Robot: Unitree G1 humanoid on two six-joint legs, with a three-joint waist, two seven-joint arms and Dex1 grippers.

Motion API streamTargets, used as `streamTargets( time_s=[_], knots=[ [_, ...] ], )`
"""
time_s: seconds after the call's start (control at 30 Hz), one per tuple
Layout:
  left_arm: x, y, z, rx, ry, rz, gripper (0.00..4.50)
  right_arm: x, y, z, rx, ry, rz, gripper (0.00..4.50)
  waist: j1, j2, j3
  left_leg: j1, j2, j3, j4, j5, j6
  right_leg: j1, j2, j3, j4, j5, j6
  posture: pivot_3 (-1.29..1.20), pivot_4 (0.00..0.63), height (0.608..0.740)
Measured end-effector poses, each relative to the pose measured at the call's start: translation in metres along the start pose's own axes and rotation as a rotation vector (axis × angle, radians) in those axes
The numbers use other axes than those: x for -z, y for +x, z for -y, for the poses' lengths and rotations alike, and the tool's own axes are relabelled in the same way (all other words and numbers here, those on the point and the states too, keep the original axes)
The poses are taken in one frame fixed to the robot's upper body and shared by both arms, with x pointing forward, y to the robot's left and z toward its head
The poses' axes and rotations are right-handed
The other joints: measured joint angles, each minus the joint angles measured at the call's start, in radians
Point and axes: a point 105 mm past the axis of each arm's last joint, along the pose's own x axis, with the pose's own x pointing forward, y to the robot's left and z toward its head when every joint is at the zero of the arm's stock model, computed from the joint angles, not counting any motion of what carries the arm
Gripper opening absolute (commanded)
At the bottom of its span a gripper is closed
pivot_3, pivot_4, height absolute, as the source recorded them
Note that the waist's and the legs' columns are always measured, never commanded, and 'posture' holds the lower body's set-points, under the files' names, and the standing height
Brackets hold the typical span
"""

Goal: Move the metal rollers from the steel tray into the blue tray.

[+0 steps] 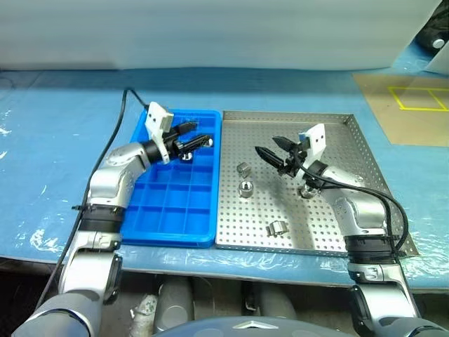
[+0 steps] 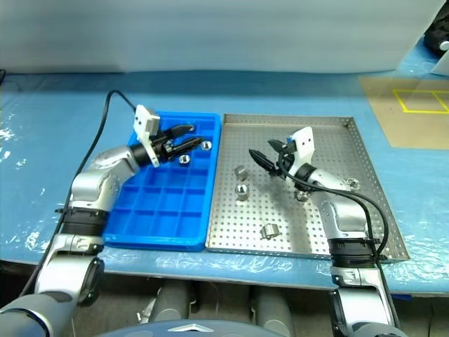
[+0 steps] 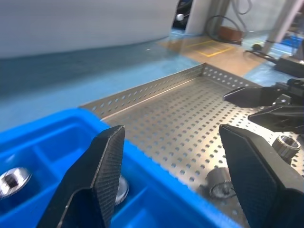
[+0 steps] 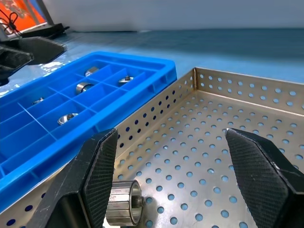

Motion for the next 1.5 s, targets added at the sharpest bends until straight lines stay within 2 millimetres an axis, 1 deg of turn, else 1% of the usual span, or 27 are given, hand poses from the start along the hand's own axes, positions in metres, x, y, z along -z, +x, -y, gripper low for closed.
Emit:
streamTargets(
  time_s=[0.07,0.2,0.27,0.33,0.4,0.5,0.57,0.7,0.8,0.93,1.03,1.23,1.5],
  knots=[
    [0.001,0.013,0.006,0.077,0.021,-0.023,3.34,-0.007,-0.005,-0.004,-0.033,-0.010,-0.002,3.70,0.000,0.000,0.000,0.000,0.000,0.000,0.000,0.000,0.000,0.000,0.001,0.000,0.000,0.000,0.000,-0.14,0.150,0.740],
    [0.003,0.040,0.025,0.281,0.087,-0.088,3.34,-0.017,-0.019,-0.020,-0.111,-0.039,-0.011,3.70,-0.003,0.000,0.000,0.000,-0.001,0.000,0.000,0.000,0.001,0.001,0.001,0.000,-0.002,0.000,0.000,-0.20,0.150,0.740],
    [0.005,0.052,0.029,0.356,0.127,-0.131,3.34,-0.013,-0.025,-0.022,-0.108,-0.025,-0.026,3.70,-0.005,0.000,0.000,0.000,-0.002,0.000,0.000,0.000,0.001,0.001,0.001,0.000,-0.002,0.000,0.001,-0.22,0.150,0.740],
    [0.011,0.058,0.031,0.400,0.164,-0.175,3.34,-0.007,-0.030,-0.024,-0.105,-0.011,-0.046,3.70,-0.009,0.000,0.000,0.001,-0.003,0.000,0.000,0.000,0.001,0.001,0.001,0.000,-0.002,0.000,0.001,-0.27,0.150,0.740],
    [0.024,0.063,0.034,0.452,0.177,-0.240,3.34,-0.004,-0.040,-0.028,-0.106,0.004,-0.066,3.70,-0.011,0.000,0.000,0.001,-0.003,0.000,0.000,-0.002,0.003,0.001,0.001,0.000,-0.003,0.001,0.001,-0.29,0.150,0.740],
    [0.044,0.063,0.039,0.515,0.201,-0.326,3.34,-0.008,-0.050,-0.038,-0.123,0.001,-0.068,3.70,-0.020,0.000,0.000,0.001,-0.003,0.000,0.000,-0.002,0.004,0.002,0.001,0.000,-0.004,0.001,0.002,-0.34,0.150,0.740],
    [0.052,0.064,0.038,0.526,0.239,-0.376,3.34,-0.009,-0.054,-0.040,-0.104,-0.002,-0.066,3.70,-0.028,0.000,0.000,0.001,-0.003,0.000,0.000,-0.002,0.004,0.003,0.001,0.000,-0.004,0.002,0.003,-0.37,0.150,0.740],
    [0.046,0.071,0.034,0.534,0.392,-0.432,3.34,-0.002,-0.067,-0.035,-0.019,0.012,-0.084,3.70,-0.033,0.000,0.000,0.001,-0.003,0.000,0.001,-0.003,0.005,0.005,0.000,0.000,-0.006,0.002,0.004,-0.41,0.150,0.740],
    [0.044,0.071,0.031,0.541,0.468,-0.470,3.34,0.001,-0.071,-0.035,0.012,0.016,-0.094,3.70,-0.037,0.000,0.000,0.003,-0.003,0.000,0.001,-0.004,0.006,0.008,0.000,0.000,-0.008,0.003,0.005,-0.45,0.150,0.740],
    [0.045,0.069,0.030,0.561,0.495,-0.513,3.34,0.002,-0.074,-0.035,0.044,0.011,-0.093,3.70,-0.049,0.000,0.000,0.003,-0.002,0.000,0.001,-0.004,0.008,0.009,0.000,0.000,-0.011,0.003,0.005,-0.47,0.150,0.740],
    [0.050,0.067,0.031,0.580,0.513,-0.542,3.34,0.004,-0.077,-0.036,0.067,0.014,-0.099,3.70,-0.055,0.000,0.000,0.002,-0.002,0.000,0.001,-0.006,0.010,0.011,0.000,0.000,-0.015,0.004,0.006,-0.49,0.150,0.740],
    [0.059,0.068,0.039,0.632,0.535,-0.586,3.34,0.009,-0.081,-0.038,0.099,0.026,-0.108,3.70,-0.061,0.000,0.000,0.003,-0.002,0.000,0.001,-0.007,0.012,0.012,-0.001,0.000,-0.017,0.004,0.006,-0.52,0.150,0.740],
    [0.068,0.068,0.037,0.618,0.569,-0.635,3.34,0.009,-0.082,-0.037,0.129,0.025,-0.101,3.70,-0.064,0.000,0.000,0.006,-0.001,0.000,0.001,-0.007,0.012,0.015,-0.001,0.000,-0.017,0.004,0.007,-0.53,0.150,0.740]
  ],
)
